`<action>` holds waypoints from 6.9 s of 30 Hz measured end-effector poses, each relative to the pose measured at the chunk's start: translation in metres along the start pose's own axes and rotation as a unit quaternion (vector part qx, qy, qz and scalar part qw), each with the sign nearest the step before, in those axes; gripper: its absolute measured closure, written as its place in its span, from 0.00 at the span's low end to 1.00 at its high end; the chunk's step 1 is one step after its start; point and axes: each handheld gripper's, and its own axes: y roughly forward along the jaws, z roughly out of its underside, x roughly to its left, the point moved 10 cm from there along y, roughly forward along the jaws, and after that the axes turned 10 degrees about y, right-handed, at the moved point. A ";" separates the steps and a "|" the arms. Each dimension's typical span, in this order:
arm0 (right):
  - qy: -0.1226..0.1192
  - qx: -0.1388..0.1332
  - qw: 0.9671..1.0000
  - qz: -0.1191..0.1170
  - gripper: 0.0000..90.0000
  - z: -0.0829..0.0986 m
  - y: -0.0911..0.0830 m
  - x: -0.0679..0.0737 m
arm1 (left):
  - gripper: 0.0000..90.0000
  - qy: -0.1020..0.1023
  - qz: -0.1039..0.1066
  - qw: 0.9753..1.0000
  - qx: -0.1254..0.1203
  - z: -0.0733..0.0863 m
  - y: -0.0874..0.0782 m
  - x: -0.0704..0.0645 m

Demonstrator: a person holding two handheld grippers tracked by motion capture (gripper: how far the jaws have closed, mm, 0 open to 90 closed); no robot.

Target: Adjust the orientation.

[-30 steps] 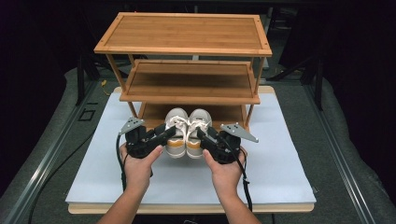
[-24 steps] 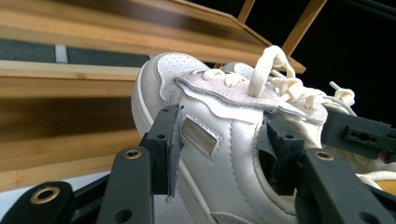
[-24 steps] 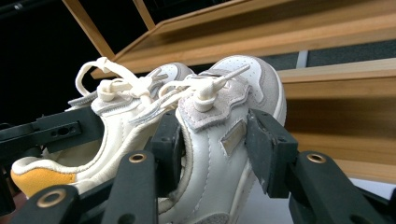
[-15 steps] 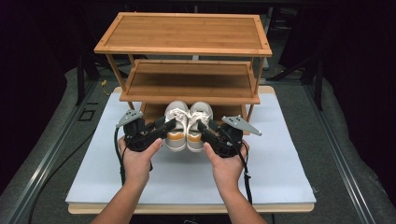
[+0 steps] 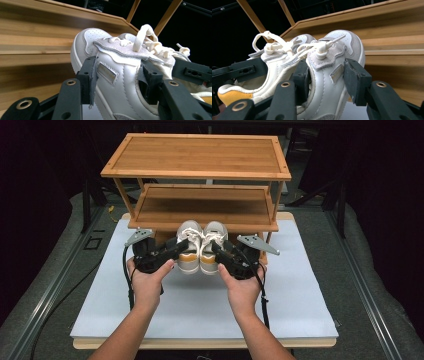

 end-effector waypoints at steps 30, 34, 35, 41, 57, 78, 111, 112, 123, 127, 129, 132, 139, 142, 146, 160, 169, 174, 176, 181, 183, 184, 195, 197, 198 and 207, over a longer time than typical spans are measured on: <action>-0.003 0.001 1.000 0.009 0.64 -0.036 0.047 -0.014 | 0.60 -0.017 0.001 1.000 0.003 -0.026 0.044 0.032; 0.002 0.011 1.000 0.005 0.64 -0.036 0.050 -0.015 | 0.60 -0.015 -0.001 1.000 0.004 -0.030 0.048 0.036; 0.002 0.011 1.000 0.005 0.64 -0.036 0.050 -0.015 | 0.60 -0.015 -0.001 1.000 0.004 -0.030 0.048 0.036; 0.002 0.011 1.000 0.013 0.63 -0.042 0.060 -0.018 | 0.60 -0.024 0.001 1.000 0.005 -0.031 0.054 0.042; 0.019 0.010 1.000 0.008 0.63 -0.050 0.073 -0.025 | 0.60 -0.025 -0.003 1.000 0.019 -0.038 0.067 0.049; 0.027 0.024 0.999 0.017 0.62 -0.063 0.091 -0.034 | 0.57 -0.046 0.004 0.999 0.027 -0.046 0.087 0.060; 0.009 0.004 1.000 0.003 0.59 -0.076 0.068 -0.023 | 0.55 -0.010 0.000 1.000 -0.002 -0.064 0.055 0.052; 0.005 0.005 1.000 0.003 0.60 -0.076 0.064 -0.021 | 0.55 -0.010 0.000 1.000 -0.002 -0.064 0.055 0.052; -0.053 -0.003 0.998 0.019 0.66 -0.069 0.042 -0.013 | 0.62 0.008 0.001 1.000 -0.026 -0.059 0.031 0.049; -0.052 -0.002 0.998 0.020 0.75 -0.067 0.040 -0.016 | 0.74 0.008 0.008 1.000 -0.024 -0.055 0.029 0.049; -0.053 -0.002 0.998 0.021 0.81 -0.063 0.039 -0.020 | 0.79 0.003 0.008 1.000 -0.015 -0.048 0.031 0.051; -0.055 0.000 0.998 0.026 0.85 -0.059 0.039 -0.025 | 0.84 0.003 0.010 1.000 -0.011 -0.042 0.032 0.052; -0.046 0.012 0.999 0.024 0.99 -0.050 0.043 -0.036 | 1.00 0.006 0.013 1.000 0.007 -0.030 0.040 0.053; -0.043 0.019 0.999 0.020 1.00 -0.048 0.045 -0.040 | 1.00 0.003 0.013 1.000 0.011 -0.028 0.041 0.054; -0.040 0.019 0.999 0.016 1.00 -0.045 0.050 -0.041 | 1.00 0.004 0.017 1.000 0.017 -0.023 0.047 0.053; -0.038 0.025 0.999 0.024 1.00 -0.043 0.056 -0.037 | 1.00 0.003 0.015 1.000 0.024 -0.024 0.052 0.054; -0.037 0.030 0.999 0.024 1.00 -0.047 0.065 -0.039 | 1.00 0.000 0.007 1.000 0.025 -0.028 0.063 0.060; -0.032 0.027 0.999 0.035 1.00 -0.054 0.074 -0.045 | 1.00 0.003 0.000 1.000 0.029 -0.032 0.069 0.060; -0.028 0.023 0.999 0.034 1.00 -0.056 0.077 -0.046 | 1.00 -0.002 -0.001 1.000 0.029 -0.033 0.072 0.063; -0.027 0.021 0.999 0.038 1.00 -0.058 0.081 -0.047 | 1.00 -0.005 -0.002 1.000 0.027 -0.034 0.076 0.065; -0.025 0.025 0.999 0.037 1.00 -0.059 0.083 -0.048 | 1.00 -0.004 -0.002 1.000 0.027 -0.035 0.078 0.066; -0.025 0.025 0.999 0.037 1.00 -0.059 0.083 -0.048 | 1.00 -0.004 -0.002 1.000 0.027 -0.035 0.078 0.066; -0.025 0.028 0.998 0.048 1.00 -0.064 0.093 -0.051 | 1.00 -0.008 -0.005 0.999 0.033 -0.038 0.087 0.074; -0.027 0.030 0.998 0.053 1.00 -0.065 0.095 -0.051 | 1.00 -0.009 -0.006 0.999 0.032 -0.038 0.088 0.075; -0.027 0.030 0.998 0.053 1.00 -0.065 0.095 -0.051 | 1.00 -0.009 -0.006 0.999 0.032 -0.038 0.088 0.075; -0.021 0.024 0.998 0.052 1.00 -0.069 0.104 -0.054 | 1.00 0.003 -0.018 0.999 0.042 -0.041 0.096 0.079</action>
